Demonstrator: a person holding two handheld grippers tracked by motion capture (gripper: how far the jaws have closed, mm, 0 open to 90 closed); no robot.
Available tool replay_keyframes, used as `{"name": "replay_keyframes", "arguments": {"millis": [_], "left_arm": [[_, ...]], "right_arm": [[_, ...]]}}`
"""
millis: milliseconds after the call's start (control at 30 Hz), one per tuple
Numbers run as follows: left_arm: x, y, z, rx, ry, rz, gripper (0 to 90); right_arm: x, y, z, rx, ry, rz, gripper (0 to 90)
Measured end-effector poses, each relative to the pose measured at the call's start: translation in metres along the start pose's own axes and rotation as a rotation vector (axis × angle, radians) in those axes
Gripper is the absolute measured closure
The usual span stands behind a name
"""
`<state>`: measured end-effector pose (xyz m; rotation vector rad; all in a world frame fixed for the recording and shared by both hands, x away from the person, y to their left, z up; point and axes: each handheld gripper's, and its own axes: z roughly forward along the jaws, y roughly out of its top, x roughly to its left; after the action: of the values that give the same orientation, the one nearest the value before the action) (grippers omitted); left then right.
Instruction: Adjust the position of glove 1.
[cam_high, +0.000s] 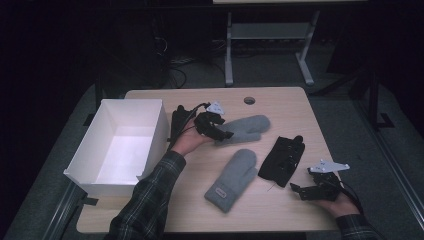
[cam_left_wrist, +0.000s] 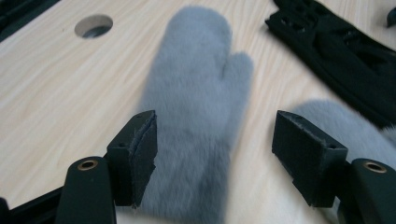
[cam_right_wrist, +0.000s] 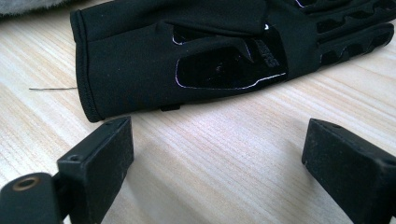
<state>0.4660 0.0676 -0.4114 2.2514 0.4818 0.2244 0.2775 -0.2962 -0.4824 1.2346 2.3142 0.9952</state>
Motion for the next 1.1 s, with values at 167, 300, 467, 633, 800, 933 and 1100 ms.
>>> {"name": "replay_keyframes", "arguments": {"millis": [167,300,467,633,800,933,1100], "left_arm": [[0.007,0.010,0.016,-0.008,-0.028,0.005,30.8],[0.010,0.014,0.033,0.021,-0.035,0.008,31.2],[0.013,0.013,0.046,0.052,-0.034,0.015,32.3],[0.019,0.005,0.063,0.074,-0.018,-0.012,32.9],[0.021,0.000,0.069,0.099,-0.028,-0.009,48.4],[0.022,0.000,0.068,0.103,-0.021,-0.031,71.4],[0.023,0.003,0.063,0.105,-0.016,-0.056,81.1]], "right_arm": [[0.000,0.000,0.000,0.000,0.000,0.000,8.6],[0.000,0.000,0.000,0.000,0.000,0.000,8.6],[0.000,0.000,0.000,-0.001,0.001,0.000,8.6],[0.000,0.000,0.000,0.000,0.001,0.000,8.6],[0.000,0.000,0.000,0.000,0.001,-0.002,8.6],[0.000,0.000,0.000,0.000,0.001,-0.002,8.6],[0.000,0.000,0.000,0.001,0.003,0.001,8.6]]}}
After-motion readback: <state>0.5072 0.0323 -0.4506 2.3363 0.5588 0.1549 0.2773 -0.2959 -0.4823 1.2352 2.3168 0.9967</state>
